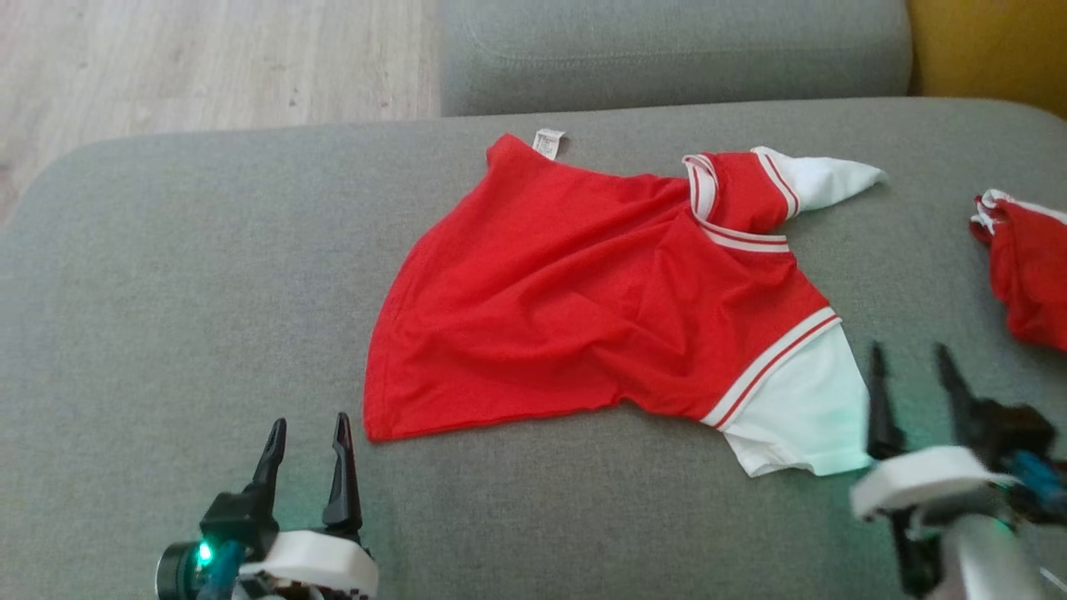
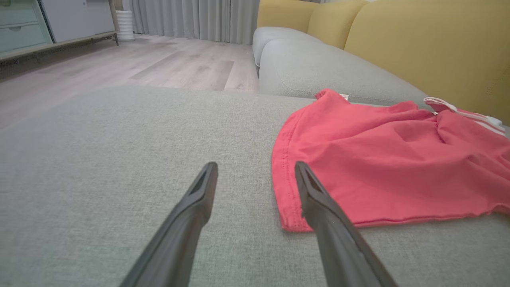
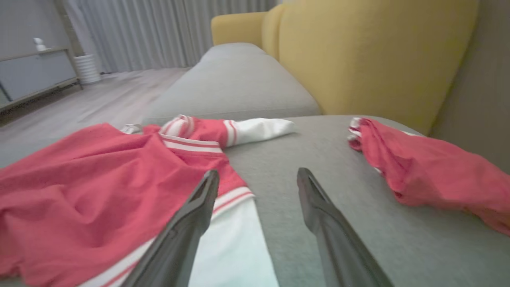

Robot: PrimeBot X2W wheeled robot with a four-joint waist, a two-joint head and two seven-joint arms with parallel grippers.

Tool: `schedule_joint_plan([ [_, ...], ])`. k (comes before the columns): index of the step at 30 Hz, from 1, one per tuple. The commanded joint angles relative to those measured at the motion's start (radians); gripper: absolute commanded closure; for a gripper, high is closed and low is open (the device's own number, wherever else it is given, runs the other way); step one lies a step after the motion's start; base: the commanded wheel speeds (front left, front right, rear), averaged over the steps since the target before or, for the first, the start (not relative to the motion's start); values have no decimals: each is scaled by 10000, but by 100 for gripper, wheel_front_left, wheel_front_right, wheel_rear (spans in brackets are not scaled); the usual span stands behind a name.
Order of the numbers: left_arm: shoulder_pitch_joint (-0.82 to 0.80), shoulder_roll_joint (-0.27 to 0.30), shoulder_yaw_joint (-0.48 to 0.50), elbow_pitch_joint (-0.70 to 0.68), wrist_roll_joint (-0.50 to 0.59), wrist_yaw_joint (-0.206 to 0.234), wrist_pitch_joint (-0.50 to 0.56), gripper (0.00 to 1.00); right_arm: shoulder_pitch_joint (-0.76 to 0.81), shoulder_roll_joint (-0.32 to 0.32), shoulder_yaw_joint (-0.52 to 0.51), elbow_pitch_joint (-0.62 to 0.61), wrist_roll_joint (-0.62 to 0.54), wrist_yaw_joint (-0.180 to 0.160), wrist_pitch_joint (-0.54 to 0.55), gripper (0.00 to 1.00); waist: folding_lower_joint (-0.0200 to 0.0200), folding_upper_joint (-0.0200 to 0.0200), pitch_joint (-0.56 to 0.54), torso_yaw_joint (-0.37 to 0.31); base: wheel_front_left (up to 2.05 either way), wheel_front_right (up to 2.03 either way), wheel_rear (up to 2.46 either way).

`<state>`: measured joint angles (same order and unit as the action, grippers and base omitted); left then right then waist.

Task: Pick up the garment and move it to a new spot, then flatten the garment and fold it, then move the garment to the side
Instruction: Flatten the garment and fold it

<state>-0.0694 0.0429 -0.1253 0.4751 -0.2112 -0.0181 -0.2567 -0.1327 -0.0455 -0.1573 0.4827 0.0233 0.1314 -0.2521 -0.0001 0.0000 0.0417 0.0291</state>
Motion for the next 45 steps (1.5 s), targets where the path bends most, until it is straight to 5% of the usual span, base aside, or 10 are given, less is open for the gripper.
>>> schedule_joint_plan([
  [1,-155,74,412,-380,190,42,-51,0,-448,-47,508,-304,-52,-7,-97,0,1,0,-84,65,0,0,0],
  [9,101,74,374,-425,799,-22,-51,0,-586,-47,2044,386,262,-7,-97,0,1,0,-387,320,0,0,0],
  [23,251,74,136,-326,681,-246,-51,0,-480,-47,2521,790,401,-7,-97,0,1,0,-404,280,0,0,0],
  [31,-550,74,-368,320,126,-505,-51,0,-806,-47,2403,727,234,-7,-97,0,1,0,549,-334,0,0,0],
  [45,-1745,74,-226,2391,-445,-109,-51,0,-1027,-47,1397,629,-343,-7,-97,0,1,0,1734,-916,0,0,0],
])
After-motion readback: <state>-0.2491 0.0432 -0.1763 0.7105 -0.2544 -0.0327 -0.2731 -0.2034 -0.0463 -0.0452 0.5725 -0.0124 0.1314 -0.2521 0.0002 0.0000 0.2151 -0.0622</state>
